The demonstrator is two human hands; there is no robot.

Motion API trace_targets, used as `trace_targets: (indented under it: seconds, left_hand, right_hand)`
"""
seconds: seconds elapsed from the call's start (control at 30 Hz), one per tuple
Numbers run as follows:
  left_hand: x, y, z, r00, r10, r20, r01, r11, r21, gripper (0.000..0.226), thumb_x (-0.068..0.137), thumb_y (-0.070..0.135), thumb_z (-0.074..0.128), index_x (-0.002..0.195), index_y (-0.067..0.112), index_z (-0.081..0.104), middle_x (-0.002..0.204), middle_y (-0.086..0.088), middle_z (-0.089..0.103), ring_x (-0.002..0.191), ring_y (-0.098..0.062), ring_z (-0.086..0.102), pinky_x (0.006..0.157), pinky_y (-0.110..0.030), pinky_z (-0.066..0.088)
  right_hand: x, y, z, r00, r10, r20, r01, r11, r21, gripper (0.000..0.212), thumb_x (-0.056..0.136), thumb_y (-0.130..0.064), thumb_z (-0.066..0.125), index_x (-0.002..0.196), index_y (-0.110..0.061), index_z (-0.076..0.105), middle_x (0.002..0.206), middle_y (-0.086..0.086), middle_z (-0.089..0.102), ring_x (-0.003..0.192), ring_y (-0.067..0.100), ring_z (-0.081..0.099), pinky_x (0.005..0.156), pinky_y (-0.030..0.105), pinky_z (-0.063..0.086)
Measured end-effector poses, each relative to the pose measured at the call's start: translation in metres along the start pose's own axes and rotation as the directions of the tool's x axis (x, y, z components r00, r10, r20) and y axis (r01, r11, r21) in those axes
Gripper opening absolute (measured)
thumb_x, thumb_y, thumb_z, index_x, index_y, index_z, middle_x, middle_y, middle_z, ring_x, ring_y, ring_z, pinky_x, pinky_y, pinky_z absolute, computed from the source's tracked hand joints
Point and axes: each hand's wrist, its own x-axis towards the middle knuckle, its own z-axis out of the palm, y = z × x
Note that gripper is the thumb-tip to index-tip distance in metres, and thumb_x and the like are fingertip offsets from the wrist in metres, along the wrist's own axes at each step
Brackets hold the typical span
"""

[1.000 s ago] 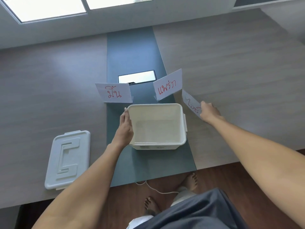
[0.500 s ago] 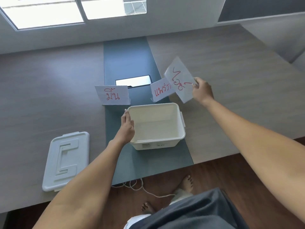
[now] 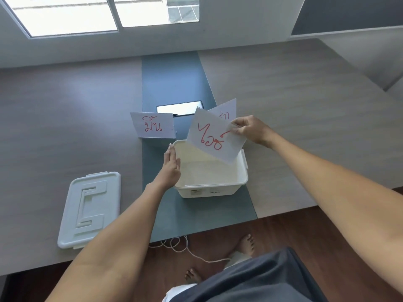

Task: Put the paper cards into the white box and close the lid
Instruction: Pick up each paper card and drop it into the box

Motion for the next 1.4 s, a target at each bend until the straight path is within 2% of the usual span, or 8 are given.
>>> trace_targets:
  seconds: [0.33, 0.5, 0.7, 0.83, 1.07, 1.17, 1.3, 1.4]
  left_hand:
    - [-0.003, -0.004, -0.001, 0.999, 0.013, -0.032, -0.015, 0.998, -0.055, 0.061, 0.106, 0.038, 0.02, 0.157, 0.021, -0.01, 0.166, 0.008, -0.009, 0.153, -0.011, -0.004, 0.125, -0.04, 0.006]
    - [-0.003, -0.004, 0.003, 0.996, 0.015, -0.084, -0.021, 0.997, -0.078, 0.059, 0.107, 0.038, 0.019, 0.158, 0.022, -0.007, 0.165, 0.007, 0.0, 0.152, -0.013, 0.006, 0.123, -0.038, 0.014]
    - [-0.002, -0.004, 0.009, 0.989, -0.006, -0.151, -0.009, 0.995, -0.101, 0.056, 0.108, 0.027, 0.021, 0.159, 0.018, 0.0, 0.166, 0.005, 0.005, 0.152, -0.013, 0.01, 0.116, -0.023, 0.01]
    - [-0.003, -0.005, 0.009, 0.987, -0.004, -0.161, -0.012, 0.995, -0.098, 0.056, 0.107, 0.024, 0.021, 0.159, 0.017, 0.001, 0.165, 0.002, 0.008, 0.151, -0.012, 0.011, 0.114, -0.019, 0.01]
    - [0.001, -0.006, 0.011, 0.983, -0.016, -0.183, 0.002, 0.997, -0.072, 0.055, 0.107, 0.024, 0.021, 0.159, 0.017, 0.002, 0.166, 0.001, 0.01, 0.153, -0.014, 0.008, 0.124, -0.035, 0.011]
    - [0.004, -0.003, 0.012, 0.978, -0.027, -0.208, 0.016, 0.998, -0.056, 0.054, 0.107, 0.021, 0.022, 0.159, 0.016, 0.005, 0.165, 0.0, 0.012, 0.152, -0.013, 0.011, 0.121, -0.027, 0.011]
    - [0.011, 0.001, 0.013, 0.97, -0.045, -0.241, 0.034, 0.998, -0.046, 0.053, 0.107, 0.019, 0.022, 0.158, 0.016, 0.009, 0.165, 0.002, 0.015, 0.151, -0.011, 0.012, 0.117, -0.018, 0.01]
    - [0.016, 0.002, 0.014, 0.957, -0.078, -0.279, 0.066, 0.997, -0.05, 0.053, 0.107, 0.017, 0.023, 0.158, 0.015, 0.011, 0.165, 0.003, 0.015, 0.151, -0.01, 0.012, 0.118, -0.019, 0.009]
  right_hand:
    - [-0.007, 0.036, 0.034, 0.924, 0.205, 0.323, -0.187, 0.979, -0.087, 0.025, 0.094, -0.017, 0.064, 0.116, -0.018, 0.077, 0.11, 0.0, 0.077, 0.102, 0.019, 0.073, 0.094, 0.037, 0.056]
    - [-0.009, 0.031, 0.048, 0.845, 0.293, 0.449, -0.194, 0.948, -0.253, 0.028, 0.092, -0.02, 0.065, 0.118, -0.023, 0.076, 0.117, -0.005, 0.074, 0.109, 0.015, 0.068, 0.075, 0.02, 0.051]
    - [-0.002, 0.039, 0.067, 0.707, 0.462, 0.536, -0.257, 0.873, -0.414, 0.042, 0.086, -0.025, 0.074, 0.127, -0.018, 0.069, 0.132, 0.001, 0.065, 0.124, 0.023, 0.06, 0.101, 0.029, 0.05]
    - [0.004, 0.041, 0.067, 0.648, 0.46, 0.607, -0.338, 0.888, -0.312, 0.043, 0.09, -0.024, 0.072, 0.129, -0.009, 0.066, 0.128, 0.007, 0.07, 0.113, 0.023, 0.07, 0.098, 0.03, 0.054]
    - [0.035, 0.023, 0.044, 0.896, 0.152, 0.417, -0.198, 0.978, 0.069, 0.029, 0.098, -0.019, 0.059, 0.119, -0.001, 0.069, 0.111, 0.012, 0.076, 0.098, 0.024, 0.075, 0.092, 0.035, 0.058]
    - [0.06, 0.013, 0.034, 0.97, 0.091, 0.226, -0.122, 0.985, 0.125, 0.029, 0.096, -0.019, 0.063, 0.113, 0.003, 0.071, 0.1, 0.015, 0.076, 0.084, 0.026, 0.074, 0.085, 0.037, 0.06]
    - [0.106, 0.011, 0.02, 0.997, 0.071, -0.007, -0.072, 0.997, -0.023, 0.021, 0.095, -0.016, 0.062, 0.1, 0.0, 0.075, 0.099, 0.016, 0.076, 0.084, 0.024, 0.07, 0.095, 0.042, 0.056]
    - [0.133, 0.012, 0.008, 0.986, 0.05, -0.158, -0.084, 0.973, -0.217, 0.025, 0.095, -0.018, 0.054, 0.103, -0.007, 0.076, 0.111, 0.012, 0.075, 0.1, 0.026, 0.07, 0.085, 0.029, 0.053]
